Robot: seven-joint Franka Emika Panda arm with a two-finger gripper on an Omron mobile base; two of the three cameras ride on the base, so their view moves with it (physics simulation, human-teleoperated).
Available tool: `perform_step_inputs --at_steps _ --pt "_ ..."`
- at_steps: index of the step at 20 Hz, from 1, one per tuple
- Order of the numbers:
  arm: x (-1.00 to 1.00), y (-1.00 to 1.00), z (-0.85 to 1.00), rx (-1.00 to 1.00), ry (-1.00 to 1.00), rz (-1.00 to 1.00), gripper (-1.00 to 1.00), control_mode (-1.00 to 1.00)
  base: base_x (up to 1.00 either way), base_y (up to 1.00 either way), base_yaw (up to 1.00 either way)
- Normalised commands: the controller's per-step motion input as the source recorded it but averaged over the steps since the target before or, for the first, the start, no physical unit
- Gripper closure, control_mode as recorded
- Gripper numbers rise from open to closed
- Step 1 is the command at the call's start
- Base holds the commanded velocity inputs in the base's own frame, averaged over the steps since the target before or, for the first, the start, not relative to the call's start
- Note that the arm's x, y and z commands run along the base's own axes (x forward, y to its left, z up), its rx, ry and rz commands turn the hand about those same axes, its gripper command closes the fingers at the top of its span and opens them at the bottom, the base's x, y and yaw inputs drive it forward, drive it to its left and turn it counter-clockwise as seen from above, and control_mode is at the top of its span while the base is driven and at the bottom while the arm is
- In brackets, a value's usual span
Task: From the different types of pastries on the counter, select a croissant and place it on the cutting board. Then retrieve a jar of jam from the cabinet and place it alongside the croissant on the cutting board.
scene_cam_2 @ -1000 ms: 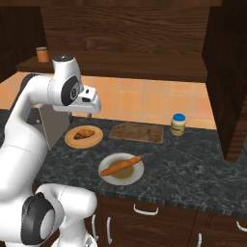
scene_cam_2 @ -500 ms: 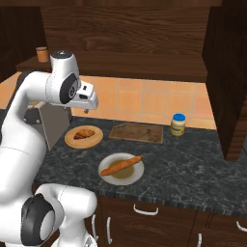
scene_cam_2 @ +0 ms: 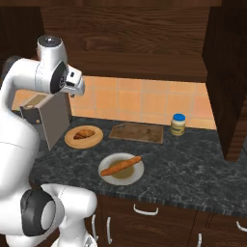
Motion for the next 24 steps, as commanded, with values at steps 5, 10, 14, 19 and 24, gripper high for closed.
perform_step_inputs --at_steps 5,10,14,19,24 --pt "0.38 0.59 0.71 0.04 -0.13 0.08 -1.0 -1.0 0.0 0.0 0.0" --pt "0.55 0.56 0.4 0.0 -0.16 0.18 -1.0 -1.0 0.0 0.0 0.0" --pt "0.41 0.49 0.41 0.0 -0.21 0.24 -1.0 -1.0 0.0 0.0 0.0" --pt "0.32 0.34 0.18 -0.02 -0.17 0.21 -1.0 -1.0 0.0 0.0 0.0" --pt "0.38 0.05 0.0 -0.05 -0.03 0.02 -1.0 -1.0 0.0 0.0 0.0"
